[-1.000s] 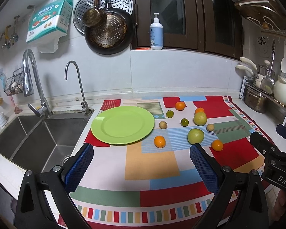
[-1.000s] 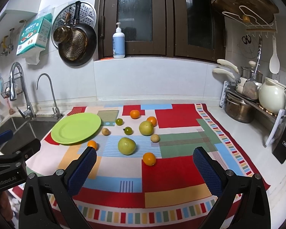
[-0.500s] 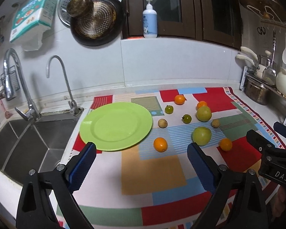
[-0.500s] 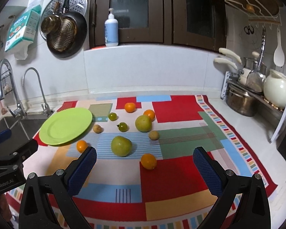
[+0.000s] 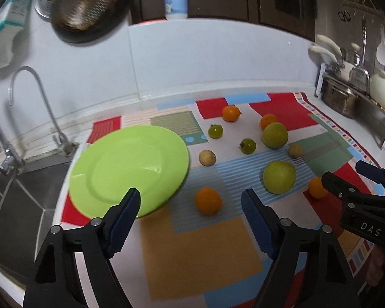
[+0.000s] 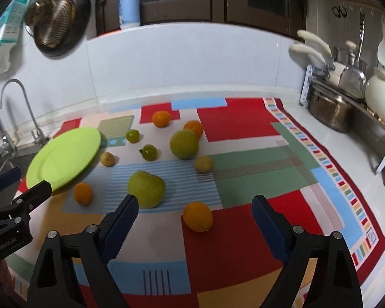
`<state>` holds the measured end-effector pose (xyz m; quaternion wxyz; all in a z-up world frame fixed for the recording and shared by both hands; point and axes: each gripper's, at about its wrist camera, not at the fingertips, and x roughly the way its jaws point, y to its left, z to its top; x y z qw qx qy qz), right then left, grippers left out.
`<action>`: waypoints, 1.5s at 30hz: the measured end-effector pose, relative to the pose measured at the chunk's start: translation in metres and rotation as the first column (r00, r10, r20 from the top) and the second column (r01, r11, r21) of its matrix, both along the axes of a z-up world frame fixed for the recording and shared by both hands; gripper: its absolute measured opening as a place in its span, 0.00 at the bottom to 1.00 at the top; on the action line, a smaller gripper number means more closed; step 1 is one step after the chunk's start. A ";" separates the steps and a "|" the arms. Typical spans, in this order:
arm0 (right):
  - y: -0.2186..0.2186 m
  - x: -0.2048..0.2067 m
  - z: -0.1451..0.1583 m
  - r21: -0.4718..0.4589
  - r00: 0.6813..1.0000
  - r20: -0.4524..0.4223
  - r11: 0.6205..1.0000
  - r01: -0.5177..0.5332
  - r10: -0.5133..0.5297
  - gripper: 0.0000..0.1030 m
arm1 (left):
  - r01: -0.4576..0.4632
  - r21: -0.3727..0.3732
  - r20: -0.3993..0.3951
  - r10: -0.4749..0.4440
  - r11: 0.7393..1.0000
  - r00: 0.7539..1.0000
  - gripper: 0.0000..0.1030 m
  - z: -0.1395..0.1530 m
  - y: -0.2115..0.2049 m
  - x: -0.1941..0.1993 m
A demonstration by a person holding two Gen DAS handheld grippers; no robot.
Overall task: Organize fruits
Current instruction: 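Lower the left tool onto a small orange while the right tool grasps another orange, then carry the orange in the left tool onto the green plate while the right tool releases its orange there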
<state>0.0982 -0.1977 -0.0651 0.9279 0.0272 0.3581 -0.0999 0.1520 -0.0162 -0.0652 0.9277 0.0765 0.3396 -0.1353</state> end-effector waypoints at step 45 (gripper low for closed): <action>0.025 0.017 0.002 0.020 0.991 -0.048 0.992 -0.122 0.123 0.34 | 0.072 -0.033 -0.068 -0.074 0.997 0.995 0.33 -0.003 0.005 0.014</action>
